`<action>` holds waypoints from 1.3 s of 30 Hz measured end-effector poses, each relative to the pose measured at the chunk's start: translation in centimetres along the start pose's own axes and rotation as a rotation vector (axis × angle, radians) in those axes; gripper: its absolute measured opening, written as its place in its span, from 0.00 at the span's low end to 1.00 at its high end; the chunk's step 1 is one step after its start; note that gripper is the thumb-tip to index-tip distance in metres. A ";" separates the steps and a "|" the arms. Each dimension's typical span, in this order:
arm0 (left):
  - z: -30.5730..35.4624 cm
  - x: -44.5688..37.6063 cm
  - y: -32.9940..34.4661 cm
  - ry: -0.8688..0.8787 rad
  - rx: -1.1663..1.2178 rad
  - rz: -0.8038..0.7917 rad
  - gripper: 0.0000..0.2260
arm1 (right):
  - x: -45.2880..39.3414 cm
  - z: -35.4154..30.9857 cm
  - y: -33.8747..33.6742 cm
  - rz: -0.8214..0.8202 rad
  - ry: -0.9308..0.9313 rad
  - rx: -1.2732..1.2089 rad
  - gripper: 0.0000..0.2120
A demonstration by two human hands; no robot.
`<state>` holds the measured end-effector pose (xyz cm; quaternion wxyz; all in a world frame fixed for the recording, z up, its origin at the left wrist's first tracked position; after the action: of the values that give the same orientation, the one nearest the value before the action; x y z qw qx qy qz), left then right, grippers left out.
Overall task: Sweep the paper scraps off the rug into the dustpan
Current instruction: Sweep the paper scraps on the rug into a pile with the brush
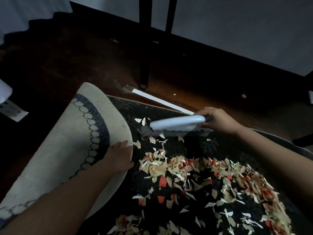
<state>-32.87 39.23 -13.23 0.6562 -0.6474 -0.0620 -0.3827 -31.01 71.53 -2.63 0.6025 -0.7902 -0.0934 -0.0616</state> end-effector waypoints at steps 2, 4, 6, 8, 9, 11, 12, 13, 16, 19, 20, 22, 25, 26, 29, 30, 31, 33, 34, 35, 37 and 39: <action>-0.2 0.1 0.1 -0.002 -0.004 -0.004 0.30 | -1.4 -0.9 0.9 0.109 0.089 -0.007 0.18; -0.4 0.2 0.1 -0.001 -0.009 -0.009 0.30 | -3.0 -2.1 2.0 0.207 0.195 -0.029 0.17; -0.4 0.1 0.2 0.002 -0.015 -0.010 0.29 | -4.5 -3.3 3.0 0.258 0.286 -0.032 0.16; -0.5 0.2 0.2 -0.005 -0.019 -0.018 0.29 | -5.7 -4.2 4.0 0.253 0.349 0.008 0.15; -0.5 0.1 0.2 -0.008 -0.022 -0.022 0.28 | -6.1 -4.5 4.5 0.239 0.365 0.030 0.15; -0.6 0.1 0.3 -0.010 -0.027 -0.024 0.29 | -6.7 -5.1 5.1 0.187 0.353 0.056 0.15; -0.6 0.1 0.4 -0.011 -0.027 -0.023 0.29 | -6.8 -5.2 5.1 0.145 0.319 0.067 0.15; -0.6 0.1 0.4 -0.013 -0.027 -0.022 0.29 | -6.8 -5.3 5.1 0.100 0.266 0.085 0.15; -0.5 0.3 0.5 -0.016 -0.018 -0.030 0.29 | -5.9 -4.8 4.5 -0.005 0.085 0.150 0.16; -0.2 0.3 0.5 -0.011 -0.021 -0.025 0.29 | -4.2 -3.5 3.2 -0.088 -0.029 0.153 0.16; 0.0 0.4 0.4 -0.008 -0.018 -0.027 0.29 | -3.5 -3.0 2.7 -0.124 -0.064 0.149 0.15; 0.2 0.3 0.4 -0.003 -0.011 -0.039 0.29 | -2.2 -2.1 1.5 -0.187 -0.126 0.161 0.14; 0.3 0.3 0.2 -0.003 -0.014 -0.042 0.29 | -0.8 -1.0 -0.1 -0.191 -0.159 0.151 0.15; 0.3 0.2 0.2 -0.006 -0.016 -0.038 0.29 | -0.5 -0.9 -0.5 -0.177 -0.149 0.129 0.15; 0.2 0.3 0.1 -0.022 -0.025 -0.021 0.27 | -1.0 -1.2 -0.8 -0.048 -0.077 0.040 0.17; 0.2 0.3 0.0 -0.026 -0.022 -0.011 0.26 | -1.5 -1.6 -0.4 0.014 -0.040 0.023 0.17; 0.2 0.4 0.0 -0.030 -0.017 0.002 0.25 | -2.2 -2.1 0.2 0.078 0.002 0.018 0.17; 0.0 0.6 0.0 -0.036 -0.011 0.023 0.24 | -3.7 -3.2 1.6 0.180 0.104 0.007 0.17; -0.1 0.7 0.0 -0.040 -0.011 0.030 0.23 | -4.4 -3.8 2.3 0.213 0.150 0.001 0.16; -0.1 0.7 0.0 -0.041 -0.013 0.034 0.23 | -5.0 -4.3 2.9 0.240 0.190 0.000 0.16; -0.3 0.6 0.1 -0.045 -0.020 0.027 0.24 | -5.9 -5.2 4.1 0.258 0.265 0.005 0.16; -0.4 0.6 0.1 -0.053 -0.021 0.010 0.24 | -6.6 -5.8 5.1 0.227 0.294 0.022 0.15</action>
<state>-32.58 38.59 -13.05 0.6495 -0.6645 -0.0721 -0.3626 -36.24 64.18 -7.32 0.6215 -0.7715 0.0846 -0.1073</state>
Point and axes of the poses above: each hand's wrist, its own x-axis away from the middle knuckle, its own y-axis out of the palm, z = x × y, the point moved 1 cm from there along -x, towards the middle knuckle, and after that the axes turned 8 degrees about x, right-handed, at the moved point
